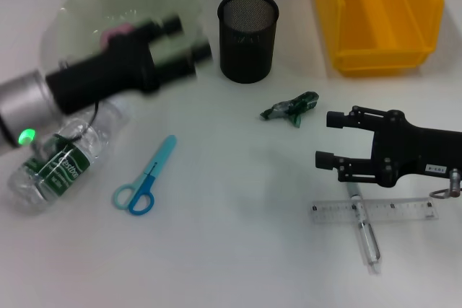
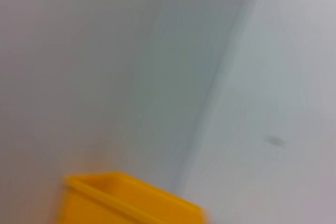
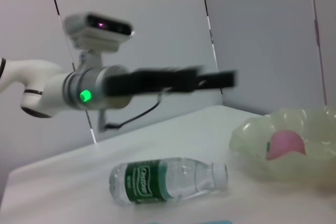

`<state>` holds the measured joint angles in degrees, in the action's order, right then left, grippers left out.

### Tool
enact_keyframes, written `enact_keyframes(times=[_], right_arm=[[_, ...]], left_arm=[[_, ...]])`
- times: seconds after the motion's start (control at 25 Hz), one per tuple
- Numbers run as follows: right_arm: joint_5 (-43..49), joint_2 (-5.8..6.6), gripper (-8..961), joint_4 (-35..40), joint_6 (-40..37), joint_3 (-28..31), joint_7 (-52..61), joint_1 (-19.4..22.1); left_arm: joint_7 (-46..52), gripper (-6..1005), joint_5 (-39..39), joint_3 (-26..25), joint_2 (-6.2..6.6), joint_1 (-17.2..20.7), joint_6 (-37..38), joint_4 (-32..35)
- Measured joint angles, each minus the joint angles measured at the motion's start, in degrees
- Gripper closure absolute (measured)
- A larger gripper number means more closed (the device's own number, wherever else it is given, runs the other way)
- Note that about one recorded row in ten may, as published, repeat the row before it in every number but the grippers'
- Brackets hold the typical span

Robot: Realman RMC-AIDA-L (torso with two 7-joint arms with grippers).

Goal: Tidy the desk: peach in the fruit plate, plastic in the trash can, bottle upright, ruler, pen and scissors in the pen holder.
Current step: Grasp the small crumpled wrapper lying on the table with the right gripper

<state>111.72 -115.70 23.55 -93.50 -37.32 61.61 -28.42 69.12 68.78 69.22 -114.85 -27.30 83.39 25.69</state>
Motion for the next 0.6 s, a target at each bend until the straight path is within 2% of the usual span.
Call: enact_keyframes(times=[0.08, 0.2, 0.4, 0.44, 0.48, 0.52, 0.6], right_arm=[[-0.01, 0.21, 263, 0.23, -0.70, 0.06, 1.29, -0.26], [-0.01, 0.34, 264, 1.32, -1.53, 0.06, 3.10, -0.46], [0.00, 0.35, 267, 6.09, -4.24, -0.18, 10.62, -1.43], [0.08, 0.39, 267, 7.63, -4.86, -0.32, 13.18, -1.78], [0.39, 0.40, 268, 12.29, -6.15, -0.57, 20.36, -2.56], [0.39, 0.40, 268, 12.29, -6.15, -0.57, 20.36, -2.56], [1.37, 0.41, 269, 17.66, -7.17, -0.91, 27.13, -3.68]], left_arm=[[0.27, 158, 4.85, -0.36, 0.54, 0.96, 5.21, 0.87], [-0.66, 158, 7.94, -0.66, 0.91, 2.10, 8.46, 1.00], [-3.91, 159, 10.47, -0.71, 1.20, 5.08, 10.58, 0.79], [-4.17, 159, 10.48, -0.72, 1.20, 5.34, 10.64, 0.76], [-4.86, 159, 10.54, -0.73, 1.14, 5.99, 10.85, 0.79], [-4.86, 159, 10.54, -0.73, 1.14, 5.99, 10.85, 0.79], [-5.49, 159, 10.58, -0.72, 1.03, 6.16, 11.08, 0.61]])
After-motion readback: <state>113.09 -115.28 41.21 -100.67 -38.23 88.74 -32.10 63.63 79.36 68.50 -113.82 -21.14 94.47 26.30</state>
